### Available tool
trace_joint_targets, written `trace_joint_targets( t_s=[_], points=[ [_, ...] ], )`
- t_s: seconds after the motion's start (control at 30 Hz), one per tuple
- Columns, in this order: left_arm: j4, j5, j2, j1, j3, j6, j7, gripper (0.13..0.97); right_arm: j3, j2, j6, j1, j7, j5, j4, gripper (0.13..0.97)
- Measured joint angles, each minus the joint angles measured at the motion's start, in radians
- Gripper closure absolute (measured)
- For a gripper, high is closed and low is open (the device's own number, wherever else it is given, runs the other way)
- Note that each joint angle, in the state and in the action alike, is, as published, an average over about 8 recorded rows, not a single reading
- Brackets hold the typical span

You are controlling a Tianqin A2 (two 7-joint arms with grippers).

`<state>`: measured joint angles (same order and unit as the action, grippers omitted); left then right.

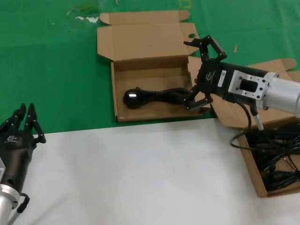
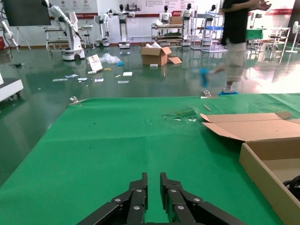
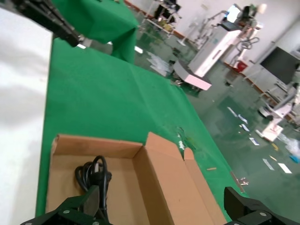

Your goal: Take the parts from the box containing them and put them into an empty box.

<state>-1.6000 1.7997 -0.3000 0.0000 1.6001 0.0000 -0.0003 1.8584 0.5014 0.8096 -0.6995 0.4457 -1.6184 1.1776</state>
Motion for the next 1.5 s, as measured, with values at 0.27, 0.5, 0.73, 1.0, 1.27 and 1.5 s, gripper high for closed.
trace_joint_targets(
  t_s=[0.27, 0.5, 0.73, 1.0, 1.27, 1.5],
  points=[
    [0.0, 0.0, 0.0, 0.0, 0.0, 0.0, 0.0, 0.838, -0.028, -0.021, -0.086, 0.074, -0.047, -0.019, 0.045, 0.154],
    [0.0, 0.0, 0.0, 0.0, 0.0, 0.0, 0.0, 0.726, -0.053, -0.041, -0.166, 0.144, -0.092, -0.037, 0.087, 0.132],
    [0.0, 0.0, 0.0, 0.0, 0.0, 0.0, 0.0, 0.64, -0.079, -0.061, -0.247, 0.214, -0.136, -0.055, 0.129, 0.129],
    [0.0, 0.0, 0.0, 0.0, 0.0, 0.0, 0.0, 0.45, -0.108, -0.084, -0.34, 0.293, -0.187, -0.076, 0.177, 0.129],
    [0.0, 0.0, 0.0, 0.0, 0.0, 0.0, 0.0, 0.3, -0.138, -0.107, -0.431, 0.373, -0.237, -0.097, 0.225, 0.129],
    [0.0, 0.0, 0.0, 0.0, 0.0, 0.0, 0.0, 0.211, -0.163, -0.127, -0.512, 0.443, -0.282, -0.115, 0.267, 0.129]
  ],
)
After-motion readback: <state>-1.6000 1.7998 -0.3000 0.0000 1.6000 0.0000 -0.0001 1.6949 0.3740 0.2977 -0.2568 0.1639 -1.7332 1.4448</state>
